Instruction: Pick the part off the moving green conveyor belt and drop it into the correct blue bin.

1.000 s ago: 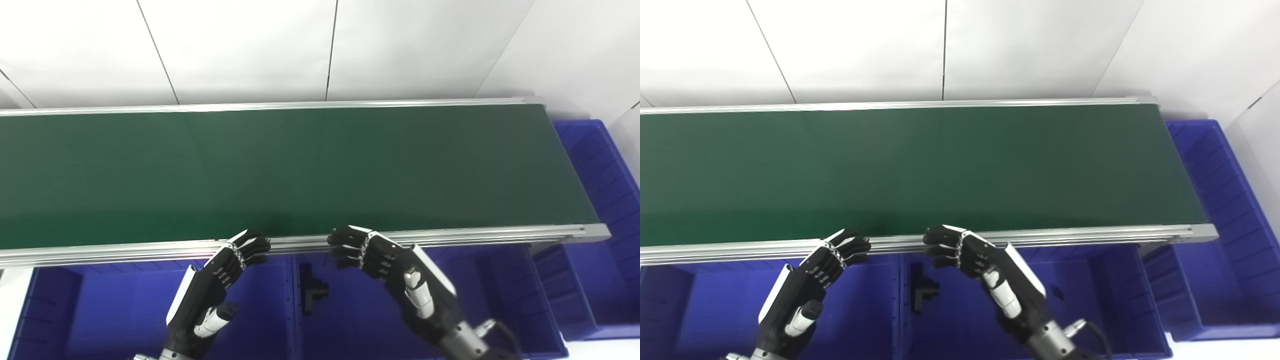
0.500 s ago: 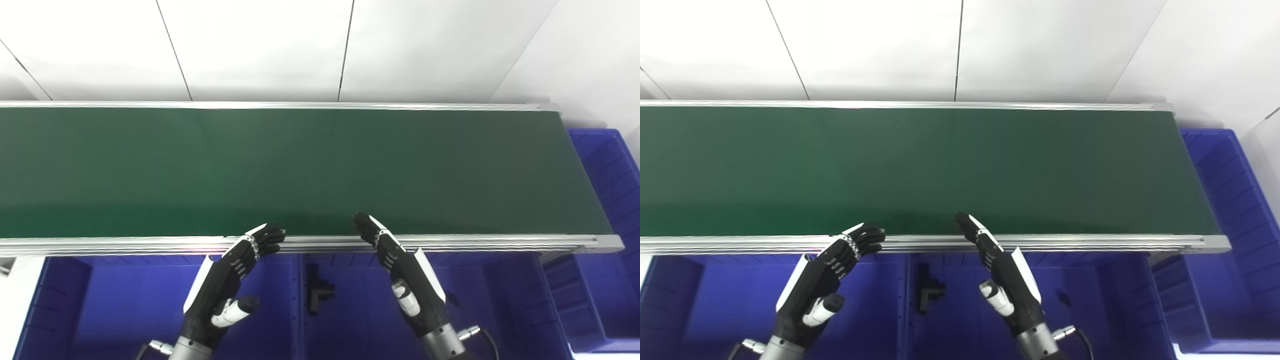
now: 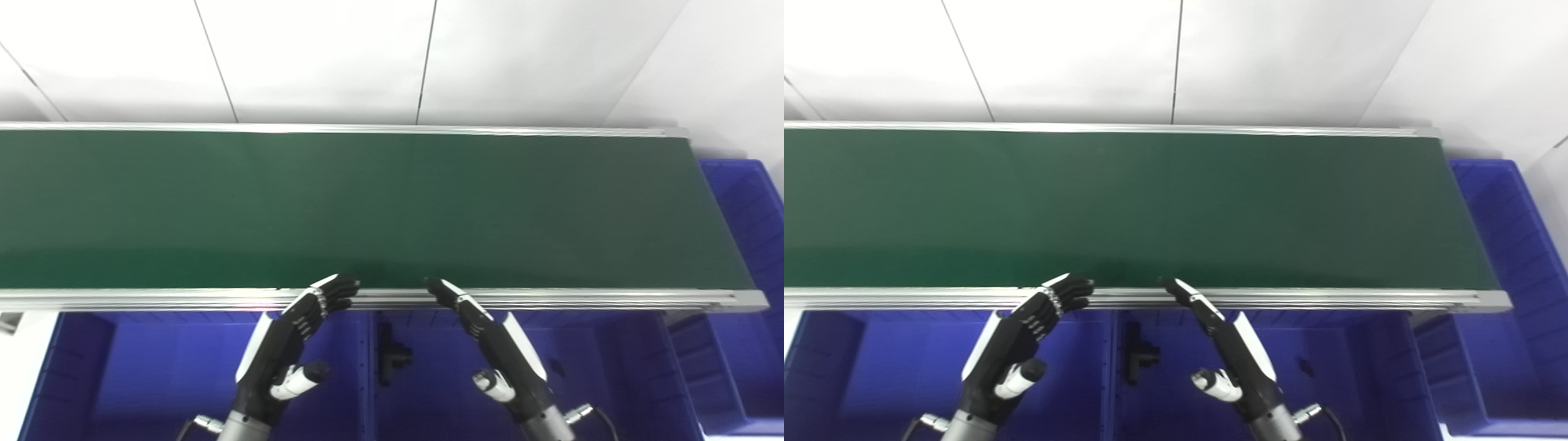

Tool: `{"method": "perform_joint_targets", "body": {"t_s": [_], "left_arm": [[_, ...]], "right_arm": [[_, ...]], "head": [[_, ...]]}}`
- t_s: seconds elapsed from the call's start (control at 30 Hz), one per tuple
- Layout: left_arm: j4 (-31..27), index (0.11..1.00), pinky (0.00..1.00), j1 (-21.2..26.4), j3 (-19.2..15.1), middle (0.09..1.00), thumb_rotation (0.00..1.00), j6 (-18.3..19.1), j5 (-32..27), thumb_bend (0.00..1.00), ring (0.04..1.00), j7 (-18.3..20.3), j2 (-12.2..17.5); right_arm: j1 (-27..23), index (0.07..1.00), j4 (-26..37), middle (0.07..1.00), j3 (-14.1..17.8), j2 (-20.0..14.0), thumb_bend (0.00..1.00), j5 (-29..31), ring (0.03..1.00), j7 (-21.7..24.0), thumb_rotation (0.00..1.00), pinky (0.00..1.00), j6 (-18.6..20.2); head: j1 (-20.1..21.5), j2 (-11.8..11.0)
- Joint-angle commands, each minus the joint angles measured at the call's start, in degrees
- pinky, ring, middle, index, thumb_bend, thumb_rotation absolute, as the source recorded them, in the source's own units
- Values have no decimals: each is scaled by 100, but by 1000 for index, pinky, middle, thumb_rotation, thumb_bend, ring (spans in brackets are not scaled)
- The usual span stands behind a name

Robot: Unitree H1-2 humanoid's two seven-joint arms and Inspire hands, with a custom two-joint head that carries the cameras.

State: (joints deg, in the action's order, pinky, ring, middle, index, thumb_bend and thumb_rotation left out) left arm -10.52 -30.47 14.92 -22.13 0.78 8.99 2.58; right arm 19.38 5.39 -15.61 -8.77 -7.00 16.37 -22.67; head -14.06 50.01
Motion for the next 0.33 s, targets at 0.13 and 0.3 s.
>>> {"method": "perform_joint_targets", "body": {"t_s": [0.13,0.3], "left_arm": [[-219,812,830,-50,25,823,791,1,-20,900,841,-13,1],[-303,812,820,-52,16,828,798,70,-50,904,846,22,64]], "right_arm": [[-94,902,106,915,-82,-70,922,163,923,-28,1000,917,-355],[-59,894,250,914,-101,-68,959,93,919,-54,1000,903,-136]], "head": [[137,193],[278,234]]}}
